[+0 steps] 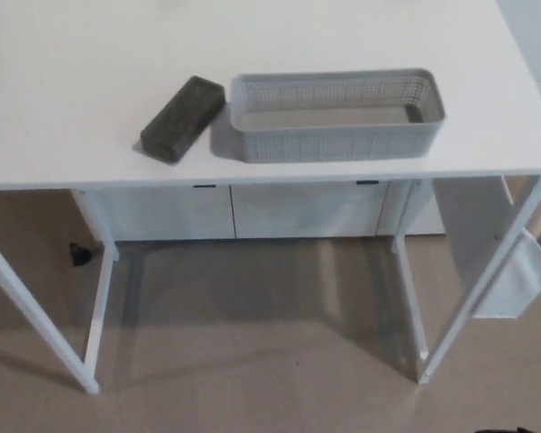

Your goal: The robot walks towards a desk on which an eraser is kept on the left hand side and a container is kept on the right hand side. The robot picks up the eraser using its left hand and places it in the container.

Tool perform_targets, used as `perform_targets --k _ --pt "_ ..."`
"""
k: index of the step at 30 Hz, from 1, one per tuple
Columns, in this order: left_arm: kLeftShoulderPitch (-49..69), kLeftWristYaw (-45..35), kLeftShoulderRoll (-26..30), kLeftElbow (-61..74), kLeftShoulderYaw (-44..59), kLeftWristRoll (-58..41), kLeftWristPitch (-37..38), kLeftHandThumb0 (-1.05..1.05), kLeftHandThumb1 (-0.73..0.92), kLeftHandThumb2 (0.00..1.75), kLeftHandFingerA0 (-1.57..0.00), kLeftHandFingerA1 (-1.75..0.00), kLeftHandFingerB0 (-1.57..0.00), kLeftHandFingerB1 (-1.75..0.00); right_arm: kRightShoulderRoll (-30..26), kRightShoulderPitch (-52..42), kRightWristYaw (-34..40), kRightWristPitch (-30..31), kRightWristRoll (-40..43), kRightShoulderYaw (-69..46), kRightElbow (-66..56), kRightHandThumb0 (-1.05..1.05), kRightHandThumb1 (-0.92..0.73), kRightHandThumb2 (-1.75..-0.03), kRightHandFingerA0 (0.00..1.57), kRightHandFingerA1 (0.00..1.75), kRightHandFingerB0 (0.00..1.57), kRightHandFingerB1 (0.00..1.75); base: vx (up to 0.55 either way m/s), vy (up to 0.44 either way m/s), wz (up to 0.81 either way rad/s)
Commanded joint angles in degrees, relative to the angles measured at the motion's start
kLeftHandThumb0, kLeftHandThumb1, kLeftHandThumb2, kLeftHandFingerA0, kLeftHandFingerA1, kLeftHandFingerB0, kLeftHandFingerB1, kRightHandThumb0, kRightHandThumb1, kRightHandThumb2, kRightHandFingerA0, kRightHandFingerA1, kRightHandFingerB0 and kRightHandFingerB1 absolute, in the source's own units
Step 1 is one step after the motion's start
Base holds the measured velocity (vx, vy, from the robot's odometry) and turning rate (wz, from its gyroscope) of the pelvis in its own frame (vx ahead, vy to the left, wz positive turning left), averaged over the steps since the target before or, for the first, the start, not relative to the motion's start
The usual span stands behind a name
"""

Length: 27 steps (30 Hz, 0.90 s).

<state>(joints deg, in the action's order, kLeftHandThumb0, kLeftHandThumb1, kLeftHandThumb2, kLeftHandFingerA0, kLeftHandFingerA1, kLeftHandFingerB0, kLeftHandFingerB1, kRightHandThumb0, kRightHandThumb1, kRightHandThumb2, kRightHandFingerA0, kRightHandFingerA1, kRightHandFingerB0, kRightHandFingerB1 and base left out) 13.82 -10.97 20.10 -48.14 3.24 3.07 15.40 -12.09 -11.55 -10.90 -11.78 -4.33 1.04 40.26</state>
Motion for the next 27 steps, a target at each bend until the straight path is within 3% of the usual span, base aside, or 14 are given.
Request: perform_targets --k 1,16,27 --pt "-0.06 0.73 0.80 -0.55 -0.39 1.15 1.79 -0.39 0.61 0.58 -0.49 -0.45 -0.45 -0.37 -0.21 -0.97 0.58 -1.97 0.07 -0.36 1.12 -0.35 -0.61 -0.58 0.51 0.58 0.35 0.45 0.06 0.013 0.07" --pt "-0.18 0.28 2.24 1.17 -0.43 1.51 1.17 -0.40 0.61 0.58 -0.48 -0.47 -0.46 -0.37 0.61 -1.47 0.52 -2.69 0.14 -0.33 1.65 -0.38 -0.61 -0.58 0.52 0.59 0.35 0.46 0.09 -0.155 0.01" --pt "-0.13 -0.67 2.70 1.57 -0.09 0.94 0.94 -0.40 0.62 0.58 -0.49 -0.48 -0.46 -0.37 0.39 -0.68 1.24 -3.85 -0.82 0.49 3.46 -0.38 -0.60 -0.58 0.54 0.60 0.36 0.46 0.30 0.100 -0.11"
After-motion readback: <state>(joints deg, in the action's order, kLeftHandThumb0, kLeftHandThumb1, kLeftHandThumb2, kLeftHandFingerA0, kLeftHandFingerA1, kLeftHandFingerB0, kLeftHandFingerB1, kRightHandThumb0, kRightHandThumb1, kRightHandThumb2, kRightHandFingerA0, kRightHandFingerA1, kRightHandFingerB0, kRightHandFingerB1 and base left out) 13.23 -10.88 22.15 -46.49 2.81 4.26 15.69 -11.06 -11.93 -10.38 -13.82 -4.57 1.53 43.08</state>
